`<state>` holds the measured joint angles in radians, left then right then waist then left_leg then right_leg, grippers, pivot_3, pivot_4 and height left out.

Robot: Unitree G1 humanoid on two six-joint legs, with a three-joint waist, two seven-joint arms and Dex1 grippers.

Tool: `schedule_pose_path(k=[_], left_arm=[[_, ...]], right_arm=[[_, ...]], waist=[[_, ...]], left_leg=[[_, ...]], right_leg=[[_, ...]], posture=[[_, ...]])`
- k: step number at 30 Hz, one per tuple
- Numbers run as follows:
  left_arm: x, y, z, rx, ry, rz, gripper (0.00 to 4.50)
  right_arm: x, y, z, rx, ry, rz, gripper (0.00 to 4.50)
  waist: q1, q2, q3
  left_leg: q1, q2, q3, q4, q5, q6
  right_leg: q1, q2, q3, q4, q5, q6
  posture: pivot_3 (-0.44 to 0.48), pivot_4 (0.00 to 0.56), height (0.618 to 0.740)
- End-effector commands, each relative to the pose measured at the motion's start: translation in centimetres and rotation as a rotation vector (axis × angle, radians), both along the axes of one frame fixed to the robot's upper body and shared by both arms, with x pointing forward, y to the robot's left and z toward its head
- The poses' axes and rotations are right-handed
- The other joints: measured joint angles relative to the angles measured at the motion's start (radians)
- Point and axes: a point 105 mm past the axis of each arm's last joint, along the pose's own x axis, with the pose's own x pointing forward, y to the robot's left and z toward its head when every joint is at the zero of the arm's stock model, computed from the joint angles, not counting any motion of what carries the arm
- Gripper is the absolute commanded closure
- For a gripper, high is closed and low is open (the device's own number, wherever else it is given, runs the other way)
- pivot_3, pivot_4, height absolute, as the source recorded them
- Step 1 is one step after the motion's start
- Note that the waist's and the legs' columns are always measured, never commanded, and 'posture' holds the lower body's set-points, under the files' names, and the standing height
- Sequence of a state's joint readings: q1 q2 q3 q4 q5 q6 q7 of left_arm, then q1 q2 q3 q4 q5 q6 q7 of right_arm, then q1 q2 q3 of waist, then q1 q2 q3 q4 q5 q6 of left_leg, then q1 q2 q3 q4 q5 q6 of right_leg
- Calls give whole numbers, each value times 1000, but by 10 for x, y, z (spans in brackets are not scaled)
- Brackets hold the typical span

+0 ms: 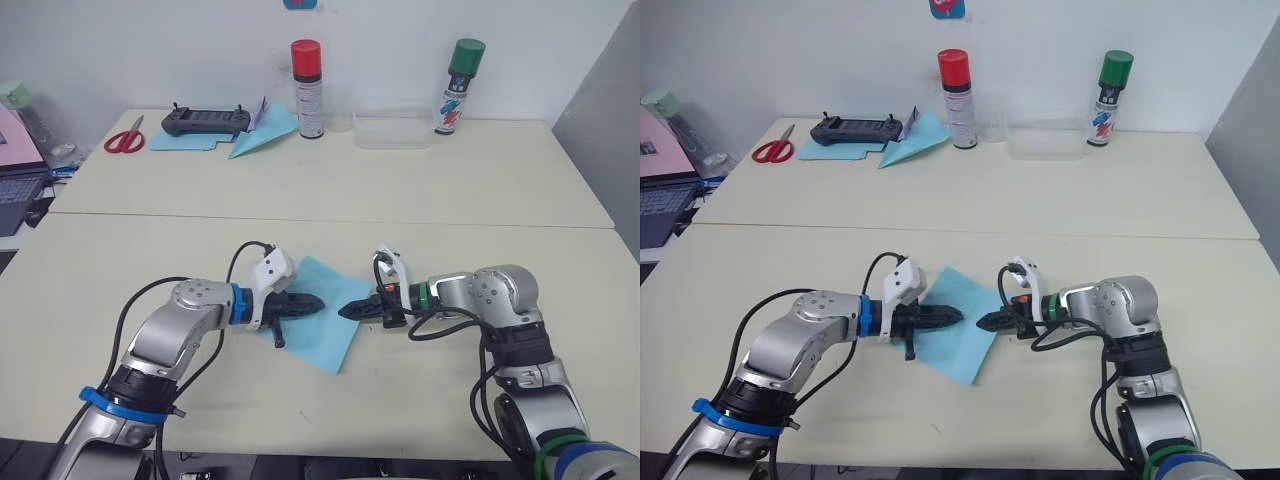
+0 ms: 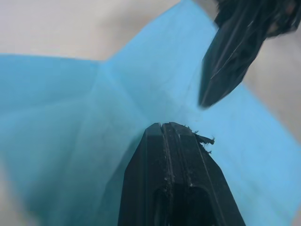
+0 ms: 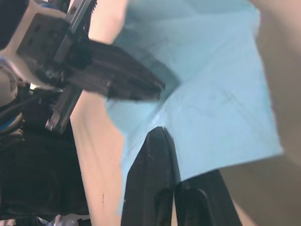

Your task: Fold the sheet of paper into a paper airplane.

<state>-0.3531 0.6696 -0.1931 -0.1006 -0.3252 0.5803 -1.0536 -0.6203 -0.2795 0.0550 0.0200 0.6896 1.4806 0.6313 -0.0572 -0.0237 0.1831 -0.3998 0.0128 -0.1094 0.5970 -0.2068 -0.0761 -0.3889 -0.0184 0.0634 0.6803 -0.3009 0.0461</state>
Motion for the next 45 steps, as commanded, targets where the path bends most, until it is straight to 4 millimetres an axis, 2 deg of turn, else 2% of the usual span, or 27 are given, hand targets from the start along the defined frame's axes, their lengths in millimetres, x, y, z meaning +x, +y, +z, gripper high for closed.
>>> schedule_pose_path(k=[1,9,12,15,18,26,29,32,35,41,45], left_arm=[[-8,6,-11,56,20,-42,4500],[-10,3,-25,77,64,-52,4500],[-13,-4,-23,54,76,-78,4500],[-21,-21,-17,3,102,-138,4500],[-27,-34,-14,-30,116,-168,4500],[-19,-39,-13,-27,87,-161,4500],[-10,-37,-5,-44,59,-137,4500],[4,-32,16,-110,35,-90,4500],[10,-31,31,-178,40,-66,4500],[2,-28,30,-160,50,-97,4500],[-10,-29,18,-97,57,-143,4500]], right_arm=[[1,-4,1,5,-38,15,4491],[8,-13,-3,-15,-68,-3,4491],[12,-18,-3,-24,-87,-11,4491],[22,-30,-2,-76,-150,-27,4491],[30,-34,-1,-109,-209,-22,4491],[42,-30,1,-123,-262,1,4491],[37,-30,-1,-124,-248,39,4491],[26,-28,0,-101,-215,106,4491],[21,-28,0,-88,-198,136,4491],[-6,-30,9,-10,-97,250,4491],[-13,-33,7,-24,-70,283,4491]], waist=[[0,0,0],[3,0,0],[5,0,0],[8,0,0],[9,0,0],[1,0,0],[1,0,0],[1,0,0],[1,0,0],[1,0,1],[1,0,1]], left_leg=[[0,0,0,0,0,0],[0,0,0,3,0,0],[0,0,0,6,0,0],[0,-1,0,9,0,0],[-1,-2,1,11,0,0],[0,-1,1,12,0,0],[0,-1,1,12,0,0],[-1,-1,0,11,0,0],[-1,-1,0,11,0,0],[-2,-1,0,11,0,0],[-2,-1,0,11,0,0]], right_leg=[[0,0,0,0,0,0],[2,0,0,0,0,2],[3,0,0,0,1,3],[4,-1,0,0,1,4],[4,-1,2,0,2,6],[4,0,2,0,3,6],[4,0,2,0,3,6],[4,0,1,0,3,6],[4,0,1,0,3,6],[3,0,1,0,3,6],[2,0,1,0,3,6]], posture=[[0,150,740],[0,150,740],[0,150,740],[0,150,740],[0,150,740],[0,150,740],[0,150,740],[0,150,740],[0,150,740],[0,150,740],[0,150,740]])
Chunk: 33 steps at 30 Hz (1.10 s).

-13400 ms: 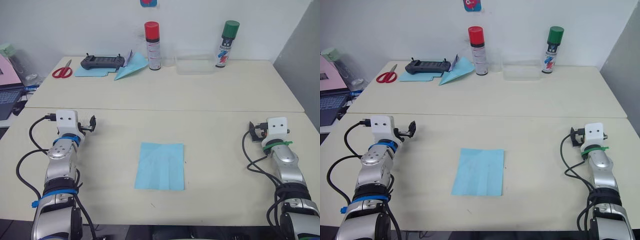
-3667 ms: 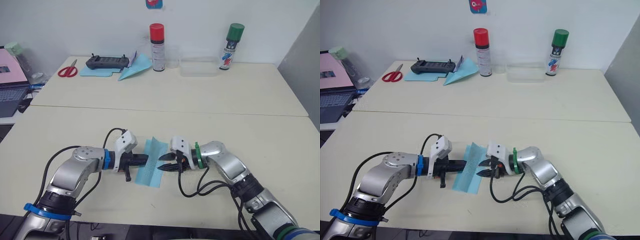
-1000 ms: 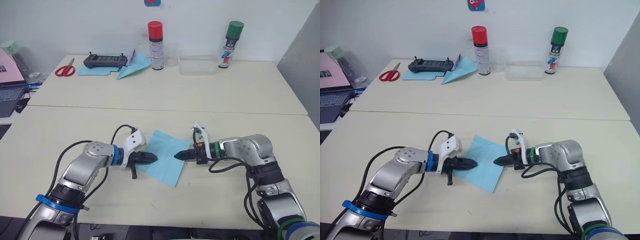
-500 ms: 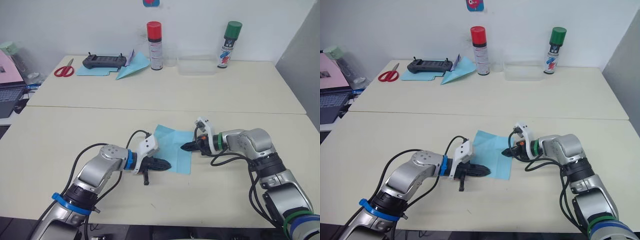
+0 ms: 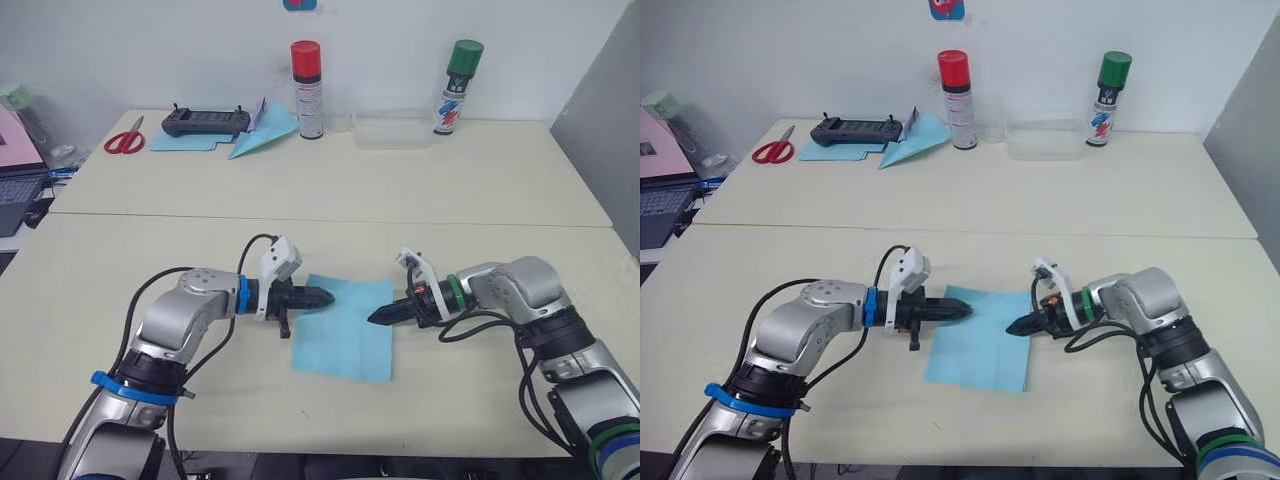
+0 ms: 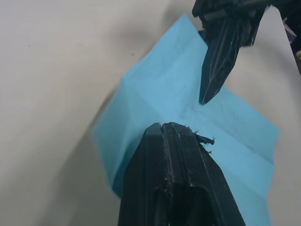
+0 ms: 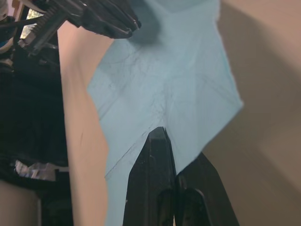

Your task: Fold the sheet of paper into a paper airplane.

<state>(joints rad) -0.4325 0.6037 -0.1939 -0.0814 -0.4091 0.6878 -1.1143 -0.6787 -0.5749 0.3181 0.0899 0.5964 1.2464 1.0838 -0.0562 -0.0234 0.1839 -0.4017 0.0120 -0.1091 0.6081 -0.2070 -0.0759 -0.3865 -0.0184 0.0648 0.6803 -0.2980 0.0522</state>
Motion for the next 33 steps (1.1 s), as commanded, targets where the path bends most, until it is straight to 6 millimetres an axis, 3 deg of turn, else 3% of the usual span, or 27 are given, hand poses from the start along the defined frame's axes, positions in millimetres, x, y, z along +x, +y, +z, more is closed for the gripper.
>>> schedule_pose_path(k=[1,8,13,25,28,33], left_arm=[[-10,-4,-3,60,-49,-69,4500],[-20,-7,-31,170,-72,-119,4500],[-19,1,-58,252,-75,-90,4500],[-21,1,-60,238,-64,-91,4500],[-21,-2,-60,236,-64,-99,4500],[-22,-2,-60,235,-64,-101,4500]], right_arm=[[-10,4,3,20,10,59,4491],[-5,-2,-14,-43,0,43,4491],[4,-6,-16,-59,-36,5,4491],[7,-14,-19,-69,-61,-43,4491],[9,-22,-16,-89,-81,-59,3883],[8,-38,-11,-101,-80,-88,2131]], waist=[[0,0,0],[1,0,0],[1,-1,-1],[0,-1,-1],[1,-1,-1],[3,-1,-1]], left_leg=[[0,0,0,0,0,0],[0,0,0,0,0,0],[4,0,1,1,0,0],[10,0,0,3,0,0],[10,-1,0,3,0,0],[9,-1,0,3,0,0]], right_leg=[[0,0,0,0,0,0],[1,0,0,0,0,0],[5,0,1,0,0,0],[12,0,1,-1,1,2],[12,0,1,-1,2,2],[12,-1,1,-2,1,2]], posture=[[0,150,740],[0,150,740],[0,150,740],[0,150,740],[0,150,740],[0,150,740]])
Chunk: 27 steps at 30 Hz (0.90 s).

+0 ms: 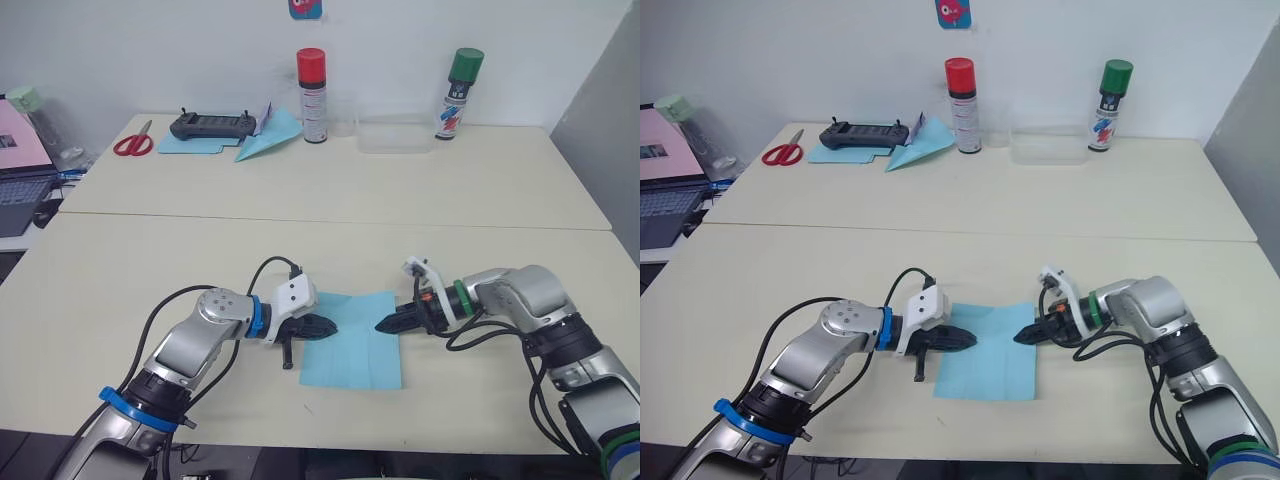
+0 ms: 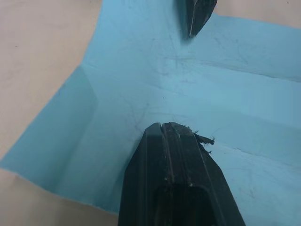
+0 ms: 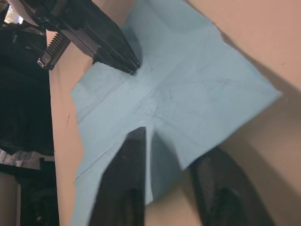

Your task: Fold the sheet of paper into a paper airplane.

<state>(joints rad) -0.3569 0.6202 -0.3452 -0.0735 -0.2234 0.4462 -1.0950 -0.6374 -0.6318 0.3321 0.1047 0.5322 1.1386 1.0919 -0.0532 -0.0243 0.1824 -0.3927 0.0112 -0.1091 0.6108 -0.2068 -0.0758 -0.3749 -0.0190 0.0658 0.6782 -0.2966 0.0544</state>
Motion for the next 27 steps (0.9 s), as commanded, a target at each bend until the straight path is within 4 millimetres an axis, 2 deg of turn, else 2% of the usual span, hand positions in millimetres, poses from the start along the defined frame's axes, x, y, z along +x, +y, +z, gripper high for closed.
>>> schedule_pose_path(k=[1,4,6,9,10,13,15,18,20,22,24,27], left_arm=[[-7,5,-21,61,64,12,4500],[-7,5,-21,61,65,11,4500],[-6,5,-21,62,64,11,4500],[-6,5,-21,62,63,12,4500],[-6,6,-21,62,63,13,4500],[-7,6,-21,62,65,13,4500],[-7,6,-21,59,71,13,4500],[-8,5,-21,56,76,13,4500],[-8,4,-21,55,78,13,4500],[-9,3,-21,52,89,4,4500],[-9,2,-20,54,90,2,4500],[-8,4,-20,61,87,-1,4500]], right_arm=[[0,-18,1,-31,-7,-50,1783],[-3,-24,6,-25,-12,-58,804],[4,-32,13,-32,-57,-98,82],[24,-42,34,-16,-237,-170,33],[28,-41,48,18,-343,-160,33],[31,-31,78,107,-545,-154,33],[20,-12,78,130,-644,-79,33],[11,14,69,203,-684,-81,650],[5,29,55,199,-726,-58,1298],[-3,42,38,199,-704,-48,2193],[-12,48,21,184,-671,-19,2681],[-25,44,-13,91,-628,31,3810]], waist=[[1,0,0],[1,0,0],[1,0,0],[2,0,0],[2,0,0],[2,0,0],[2,0,0],[2,0,0],[3,0,0],[3,0,0],[3,0,0],[5,0,0]], left_leg=[[0,0,0,0,0,0],[0,0,0,0,0,0],[0,0,0,0,0,0],[0,0,0,0,0,0],[0,0,0,0,0,0],[-2,0,1,-1,0,0],[-2,0,0,-2,0,0],[-2,1,-1,-2,0,0],[-2,0,0,-2,0,0],[-3,-1,0,-1,0,0],[-3,0,0,-1,0,0],[-3,0,0,-2,0,0]], right_leg=[[0,0,0,0,0,0],[0,0,0,0,0,0],[0,0,0,0,0,0],[0,0,0,0,0,0],[0,0,0,0,0,0],[-2,0,0,-1,0,0],[-2,0,0,-1,0,0],[-2,0,-1,-1,0,0],[-2,0,0,-1,0,0],[-2,-1,0,-1,0,0],[-2,-1,0,-1,0,0],[-3,-1,0,-1,0,0]], posture=[[0,150,740],[0,150,740],[0,150,740],[0,150,740],[0,150,740],[0,150,740],[0,150,740],[0,150,740],[0,150,740],[0,150,740],[0,150,740],[0,150,740]])
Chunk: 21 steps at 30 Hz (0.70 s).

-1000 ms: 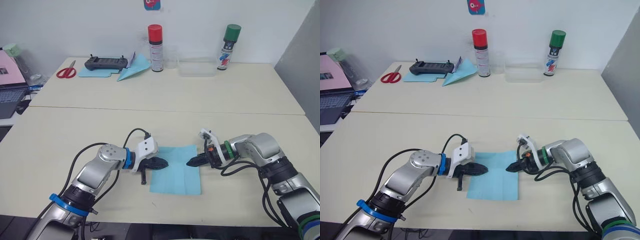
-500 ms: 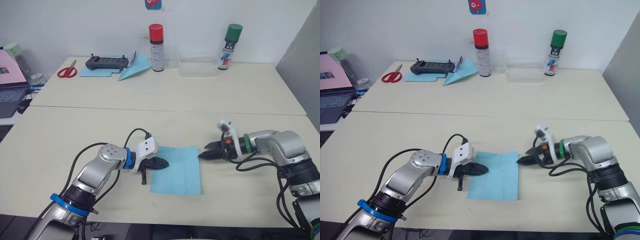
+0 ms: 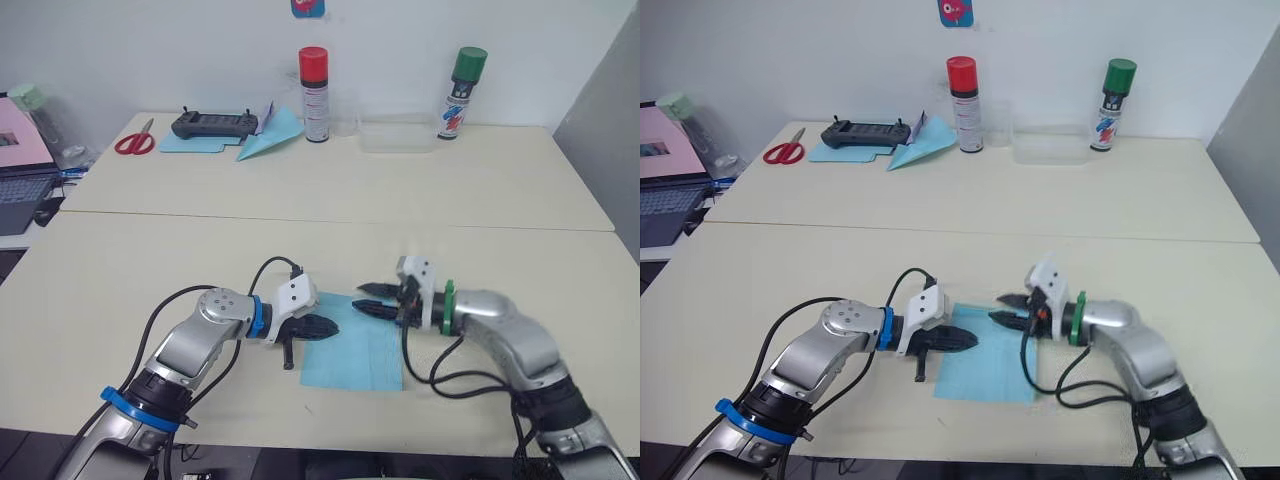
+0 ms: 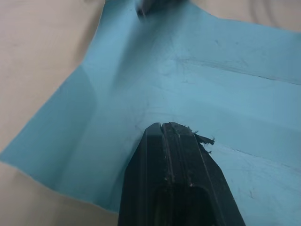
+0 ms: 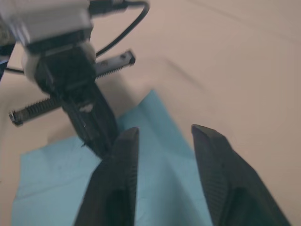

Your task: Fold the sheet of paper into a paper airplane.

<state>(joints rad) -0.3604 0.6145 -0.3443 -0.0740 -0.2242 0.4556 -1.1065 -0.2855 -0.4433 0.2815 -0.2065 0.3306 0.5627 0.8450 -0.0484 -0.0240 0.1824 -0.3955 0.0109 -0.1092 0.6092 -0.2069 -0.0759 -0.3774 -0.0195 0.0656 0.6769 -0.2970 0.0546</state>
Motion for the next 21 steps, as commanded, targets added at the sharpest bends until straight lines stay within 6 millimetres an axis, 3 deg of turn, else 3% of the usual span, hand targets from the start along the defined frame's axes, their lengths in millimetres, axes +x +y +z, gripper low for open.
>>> schedule_pose_path(k=[1,2,4,8,14,17,21], left_arm=[[-8,6,-21,67,76,7,4500],[-8,6,-21,68,76,6,4500],[-8,7,-21,71,75,5,4500],[-9,10,-23,79,75,7,4500],[-10,9,-24,77,75,6,4500],[-9,8,-24,74,73,4,4500],[-7,7,-24,70,69,0,4500]], right_arm=[[-11,-4,-19,-89,-23,38,4198],[-13,-5,-22,-100,-23,45,4482],[-11,-10,-29,-116,-22,12,4482],[4,-60,-47,-213,-23,-224,4482],[18,-96,-30,-179,-62,-380,4482],[20,-99,-12,-107,-71,-408,4482],[13,-92,7,5,29,-408,3526]], waist=[[1,0,0],[0,0,0],[0,0,0],[1,0,-1],[5,-2,-3],[8,-2,-3],[10,-2,-3]], left_leg=[[0,0,0,0,0,0],[0,0,0,0,0,0],[1,0,1,0,0,0],[3,0,0,0,0,0],[5,0,1,0,0,0],[5,0,1,0,0,0],[3,0,1,0,0,0]], right_leg=[[0,0,0,0,0,0],[0,0,0,0,0,0],[1,0,1,0,0,0],[3,0,0,0,0,-1],[5,0,2,-1,0,-1],[5,0,1,-1,0,-1],[3,0,2,-1,0,-1]], posture=[[0,150,740],[0,150,740],[0,150,740],[0,150,740],[0,150,740],[0,150,740],[0,150,740]])
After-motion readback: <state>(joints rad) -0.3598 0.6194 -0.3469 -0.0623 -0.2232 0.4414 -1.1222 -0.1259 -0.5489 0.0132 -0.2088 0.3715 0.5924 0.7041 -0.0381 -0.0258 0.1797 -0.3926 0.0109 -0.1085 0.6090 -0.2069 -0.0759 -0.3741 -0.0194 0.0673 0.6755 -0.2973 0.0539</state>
